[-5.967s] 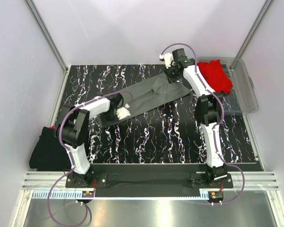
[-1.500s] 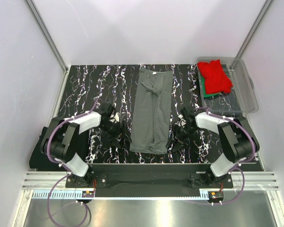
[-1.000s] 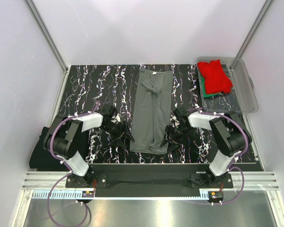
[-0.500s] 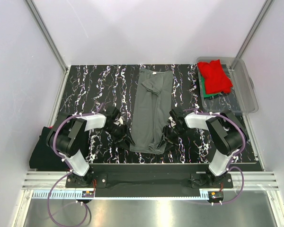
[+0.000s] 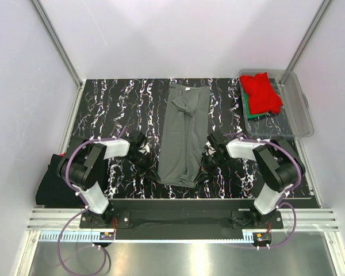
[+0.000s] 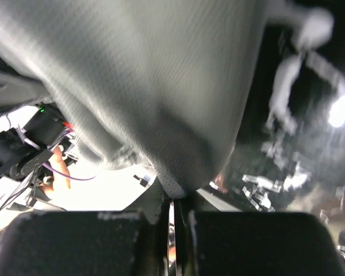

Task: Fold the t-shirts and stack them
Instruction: Fold the tshirt

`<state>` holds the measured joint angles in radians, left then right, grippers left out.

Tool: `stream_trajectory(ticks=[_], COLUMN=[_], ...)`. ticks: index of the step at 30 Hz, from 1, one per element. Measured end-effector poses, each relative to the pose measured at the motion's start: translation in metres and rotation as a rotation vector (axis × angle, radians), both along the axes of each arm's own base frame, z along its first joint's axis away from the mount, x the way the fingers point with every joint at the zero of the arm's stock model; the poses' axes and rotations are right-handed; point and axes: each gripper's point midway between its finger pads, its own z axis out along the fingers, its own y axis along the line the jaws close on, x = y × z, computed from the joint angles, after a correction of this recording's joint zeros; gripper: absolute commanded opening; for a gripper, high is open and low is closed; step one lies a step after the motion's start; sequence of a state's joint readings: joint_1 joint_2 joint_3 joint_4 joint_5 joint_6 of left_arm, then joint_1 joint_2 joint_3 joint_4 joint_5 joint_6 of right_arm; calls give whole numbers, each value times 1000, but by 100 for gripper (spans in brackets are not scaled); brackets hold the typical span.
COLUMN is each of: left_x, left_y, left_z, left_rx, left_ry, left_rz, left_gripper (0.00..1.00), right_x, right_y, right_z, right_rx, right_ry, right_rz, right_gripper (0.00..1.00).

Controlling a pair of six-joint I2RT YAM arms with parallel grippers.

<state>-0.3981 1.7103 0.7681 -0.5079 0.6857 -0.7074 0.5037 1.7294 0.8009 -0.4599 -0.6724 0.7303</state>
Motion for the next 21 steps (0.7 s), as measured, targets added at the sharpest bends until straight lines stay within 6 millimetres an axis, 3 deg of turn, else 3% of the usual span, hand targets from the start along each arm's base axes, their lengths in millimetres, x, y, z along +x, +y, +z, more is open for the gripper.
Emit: stream_trajectory(ticks=[4, 8, 13, 16, 21], left_x=[14, 47, 79, 95, 132], left_y=[0, -6, -8, -5, -10], left_z=[6, 25, 48, 59, 82], left_rx=[7, -15, -27, -21, -29], left_ry=[-39, -147, -262, -308, -410], left_rz=[0, -1, -5, -1, -9], left_gripper=[0, 0, 0, 0, 0], right_x=[5, 20, 45, 65, 117], right_y=[-3, -13, -25, -28, -32], right_z=[20, 48, 64, 74, 89], right_rx=[40, 85, 91, 98, 110], right_ry=[-46, -121, -173, -213, -290], right_rz=[-24, -59, -93, -108, -150], right_gripper=[0, 0, 0, 0, 0])
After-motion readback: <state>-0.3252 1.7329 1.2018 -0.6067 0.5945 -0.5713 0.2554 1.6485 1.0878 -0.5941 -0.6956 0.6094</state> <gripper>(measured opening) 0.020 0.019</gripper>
